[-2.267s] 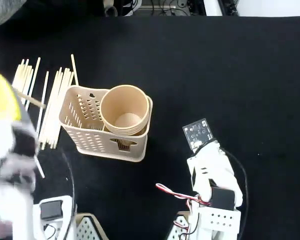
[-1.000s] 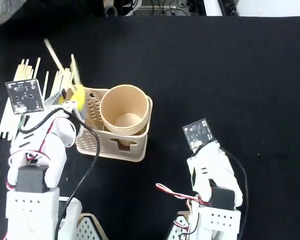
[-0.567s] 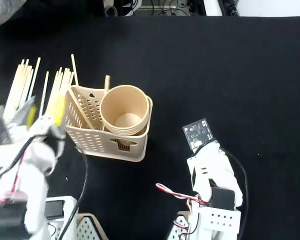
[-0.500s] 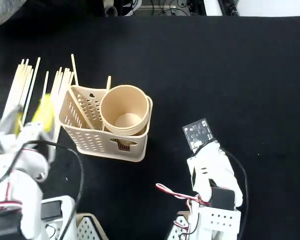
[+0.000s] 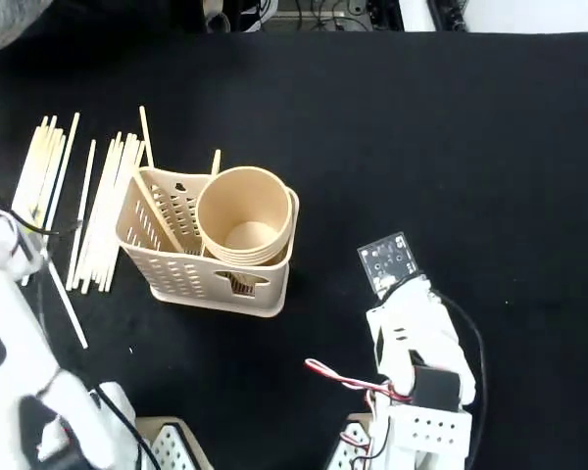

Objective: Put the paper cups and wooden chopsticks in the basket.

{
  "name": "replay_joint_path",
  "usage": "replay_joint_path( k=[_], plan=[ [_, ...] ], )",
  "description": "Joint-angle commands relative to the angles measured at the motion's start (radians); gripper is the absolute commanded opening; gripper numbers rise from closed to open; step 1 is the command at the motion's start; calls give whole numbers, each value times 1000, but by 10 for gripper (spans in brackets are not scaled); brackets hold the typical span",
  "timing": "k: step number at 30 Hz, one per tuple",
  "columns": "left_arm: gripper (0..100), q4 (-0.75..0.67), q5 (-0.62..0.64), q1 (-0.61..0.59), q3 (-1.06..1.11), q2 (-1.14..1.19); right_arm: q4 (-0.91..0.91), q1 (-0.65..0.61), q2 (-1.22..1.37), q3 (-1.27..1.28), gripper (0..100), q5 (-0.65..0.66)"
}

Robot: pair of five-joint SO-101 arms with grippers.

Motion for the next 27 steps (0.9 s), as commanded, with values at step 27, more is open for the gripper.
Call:
replay_joint_path(
  k=[27],
  plan=[
    [28, -574, -6, 47, -24, 779, 5, -11, -64, -4, 11, 9]
  ],
)
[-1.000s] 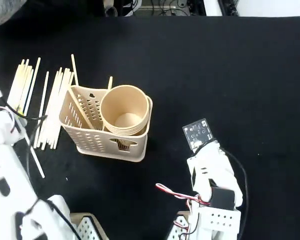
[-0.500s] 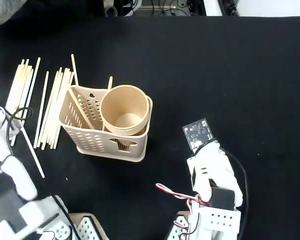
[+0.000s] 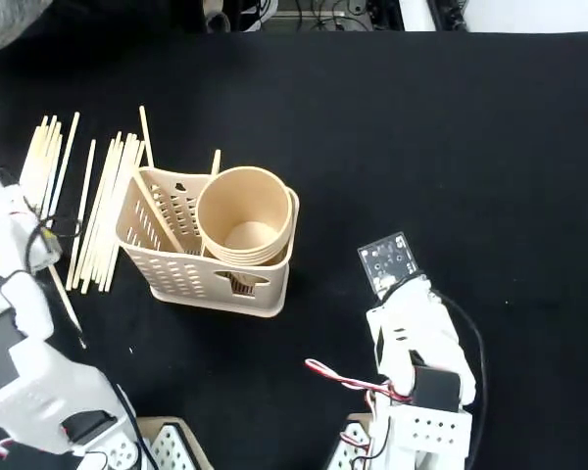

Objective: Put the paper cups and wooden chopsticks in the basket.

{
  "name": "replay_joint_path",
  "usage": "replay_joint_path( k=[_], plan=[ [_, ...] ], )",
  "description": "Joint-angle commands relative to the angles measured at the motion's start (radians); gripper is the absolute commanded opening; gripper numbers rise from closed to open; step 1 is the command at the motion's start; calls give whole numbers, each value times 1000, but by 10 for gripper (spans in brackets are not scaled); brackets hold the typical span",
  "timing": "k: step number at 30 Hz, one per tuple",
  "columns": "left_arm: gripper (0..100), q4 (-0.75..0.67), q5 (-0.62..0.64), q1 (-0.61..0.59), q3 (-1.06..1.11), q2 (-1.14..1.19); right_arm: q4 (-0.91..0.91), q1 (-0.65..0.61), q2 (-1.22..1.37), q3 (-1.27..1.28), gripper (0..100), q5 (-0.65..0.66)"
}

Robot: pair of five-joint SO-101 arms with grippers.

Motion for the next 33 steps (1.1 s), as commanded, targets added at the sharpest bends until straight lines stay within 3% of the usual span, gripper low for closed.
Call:
replay_joint_path(
  k=[1, 8, 13, 33],
  plan=[
    [28, -18, 0, 30, -21, 8, 5, -11, -64, -4, 11, 9],
    [29, 55, 0, 90, -28, -3, 5, -11, -64, -4, 11, 9],
    [29, 123, -2, 93, -1, -152, 5, -11, -64, -4, 11, 9],
    [29, 313, -2, 93, 337, -1433, 5, -9, -65, -4, 11, 8]
  ],
)
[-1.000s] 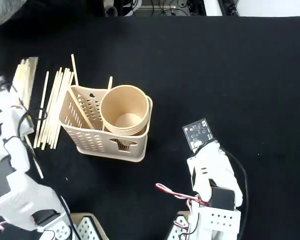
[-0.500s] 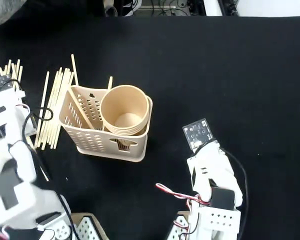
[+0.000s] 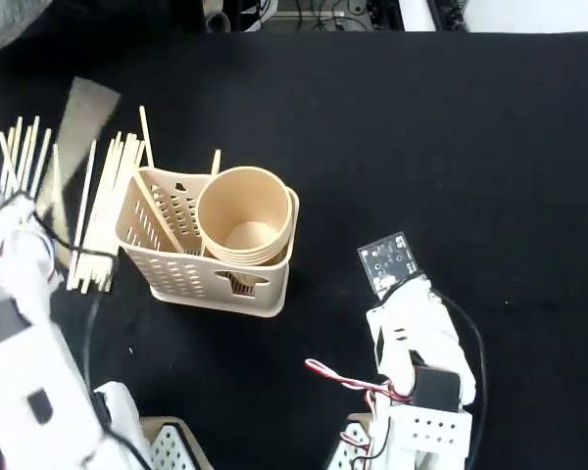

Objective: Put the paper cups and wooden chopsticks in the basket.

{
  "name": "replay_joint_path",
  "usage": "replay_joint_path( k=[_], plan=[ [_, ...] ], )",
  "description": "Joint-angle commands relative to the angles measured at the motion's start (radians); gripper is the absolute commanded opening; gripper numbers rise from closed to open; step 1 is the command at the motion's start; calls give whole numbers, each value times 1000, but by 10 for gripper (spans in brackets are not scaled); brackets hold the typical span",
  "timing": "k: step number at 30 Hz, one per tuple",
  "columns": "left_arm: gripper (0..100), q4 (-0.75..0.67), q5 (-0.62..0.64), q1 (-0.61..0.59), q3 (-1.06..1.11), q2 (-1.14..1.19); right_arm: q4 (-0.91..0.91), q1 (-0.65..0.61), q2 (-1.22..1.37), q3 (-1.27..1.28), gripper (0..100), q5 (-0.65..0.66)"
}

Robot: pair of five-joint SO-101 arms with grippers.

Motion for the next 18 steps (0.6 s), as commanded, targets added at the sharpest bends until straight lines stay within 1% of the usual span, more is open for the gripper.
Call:
replay_joint_path(
  k=[1, 6, 11, 12, 15, 18],
  plan=[
    [29, 8, 2, 7, -2, -215, 6, -9, -65, -4, 11, 8],
    [28, 3, 2, 5, -13, -414, 18, -9, -70, -4, 11, 9],
    [28, 0, 6, 7, -13, -557, 18, -9, -70, -4, 11, 9],
    [28, -9, 26, 7, -22, -583, 18, -9, -70, -4, 11, 9],
    [28, -66, 143, 7, -71, -644, 18, -9, -70, -4, 11, 9],
    [29, -167, 310, 8, -116, -657, 18, -9, -70, -4, 11, 9]
  ],
)
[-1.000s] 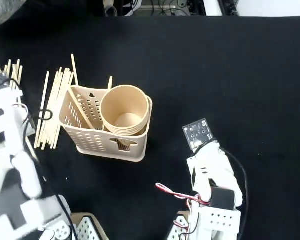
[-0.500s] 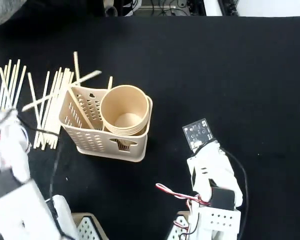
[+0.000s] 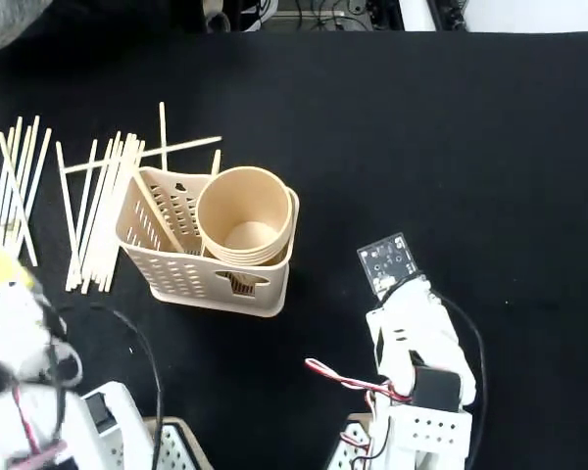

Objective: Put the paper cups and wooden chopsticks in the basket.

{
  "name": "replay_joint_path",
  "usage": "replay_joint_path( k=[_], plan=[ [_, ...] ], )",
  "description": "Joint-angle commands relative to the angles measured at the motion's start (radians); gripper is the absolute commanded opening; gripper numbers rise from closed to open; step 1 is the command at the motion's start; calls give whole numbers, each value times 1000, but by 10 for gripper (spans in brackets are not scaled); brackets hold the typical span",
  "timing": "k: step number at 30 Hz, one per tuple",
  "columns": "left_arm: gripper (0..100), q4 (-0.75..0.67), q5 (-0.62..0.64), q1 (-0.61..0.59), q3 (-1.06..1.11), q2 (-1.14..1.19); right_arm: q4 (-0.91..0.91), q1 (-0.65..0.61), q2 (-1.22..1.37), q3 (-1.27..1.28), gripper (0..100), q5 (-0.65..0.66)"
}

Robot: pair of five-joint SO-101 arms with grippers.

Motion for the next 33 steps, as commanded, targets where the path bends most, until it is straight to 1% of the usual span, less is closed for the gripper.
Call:
replay_joint_path(
  k=[1, 2, 4, 8, 10, 11, 13, 16, 24, 27, 33],
  plan=[
    [29, -117, 196, 10, -71, -6, 3, -9, -70, -4, 11, 9],
    [29, -140, 236, 27, -73, -6, 3, -9, -70, -4, 11, 9],
    [29, -160, 267, 117, -71, -6, 3, -9, -70, -4, 11, 9],
    [29, -98, 267, 358, -70, 54, 3, -9, -70, -4, 11, 9],
    [29, -87, 265, 441, -70, 115, 3, -9, -70, -4, 11, 9],
    [29, -87, 259, 461, -68, 149, 3, -9, -70, -4, 11, 9],
    [29, -91, 230, 476, -68, 207, 3, -9, -70, -4, 11, 9],
    [29, -92, 224, 475, -70, 261, 2, -9, -70, -4, 11, 9],
    [29, -100, 224, 475, -53, 278, 2, -9, -70, -4, 11, 9],
    [29, -172, 224, 469, -61, 273, 2, -9, -70, -4, 11, 9],
    [29, -265, 224, 470, -183, 334, 2, -9, -70, -4, 11, 9]
  ],
)
